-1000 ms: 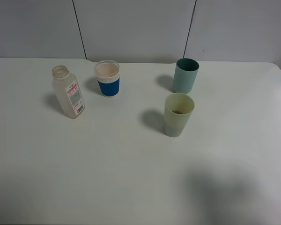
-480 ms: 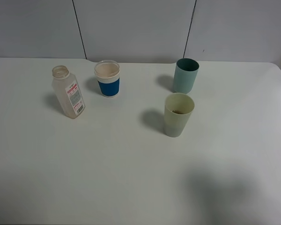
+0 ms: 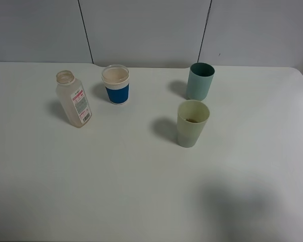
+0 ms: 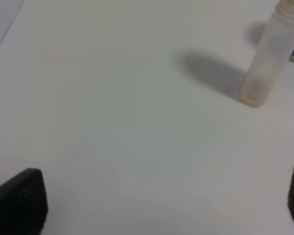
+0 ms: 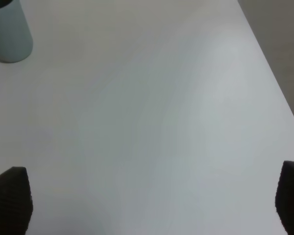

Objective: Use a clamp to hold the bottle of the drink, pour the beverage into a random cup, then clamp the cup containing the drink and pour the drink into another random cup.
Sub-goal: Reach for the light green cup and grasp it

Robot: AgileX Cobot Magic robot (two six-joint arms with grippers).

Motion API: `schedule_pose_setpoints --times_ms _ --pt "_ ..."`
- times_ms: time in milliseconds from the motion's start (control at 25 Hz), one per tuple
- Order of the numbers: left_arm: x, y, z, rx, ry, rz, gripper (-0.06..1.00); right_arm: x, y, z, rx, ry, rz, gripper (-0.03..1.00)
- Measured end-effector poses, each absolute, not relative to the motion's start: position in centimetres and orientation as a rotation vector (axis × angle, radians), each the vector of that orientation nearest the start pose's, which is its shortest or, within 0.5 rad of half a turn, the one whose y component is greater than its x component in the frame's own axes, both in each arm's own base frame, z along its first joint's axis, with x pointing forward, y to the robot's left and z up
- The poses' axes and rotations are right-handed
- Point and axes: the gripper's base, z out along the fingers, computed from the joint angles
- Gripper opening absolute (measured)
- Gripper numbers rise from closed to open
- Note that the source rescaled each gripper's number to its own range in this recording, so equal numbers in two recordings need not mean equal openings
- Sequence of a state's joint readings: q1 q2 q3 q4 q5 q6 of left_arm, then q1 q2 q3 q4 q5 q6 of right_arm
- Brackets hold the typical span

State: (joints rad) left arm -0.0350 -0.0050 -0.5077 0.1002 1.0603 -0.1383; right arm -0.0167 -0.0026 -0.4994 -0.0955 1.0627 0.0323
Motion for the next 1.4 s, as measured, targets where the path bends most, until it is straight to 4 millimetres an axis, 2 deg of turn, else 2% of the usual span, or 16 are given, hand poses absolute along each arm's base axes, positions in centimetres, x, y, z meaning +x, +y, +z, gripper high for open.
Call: schedule_pose_setpoints --times_ms 920,1080,1200,1400 --pt "-0.6 0.8 28.0 -0.11 2.024 0.01 1.0 -0.1 -0.8 27.8 0.058 2.069 -0.103 1.0" --pt "-0.6 0.8 28.0 -0.11 2.024 0.01 1.0 1.6 -0.8 29.4 0.05 2.071 -0.103 1.0" --pt "-0.6 0.8 28.0 -0.11 2.024 0.01 1.0 3.8 -0.7 31.2 0.039 2.047 -0.102 1.0" --pt "-0.6 0.8 28.0 -0.11 2.024 0.01 1.0 7.8 -0.7 32.6 -0.001 2.031 -0.112 1.0"
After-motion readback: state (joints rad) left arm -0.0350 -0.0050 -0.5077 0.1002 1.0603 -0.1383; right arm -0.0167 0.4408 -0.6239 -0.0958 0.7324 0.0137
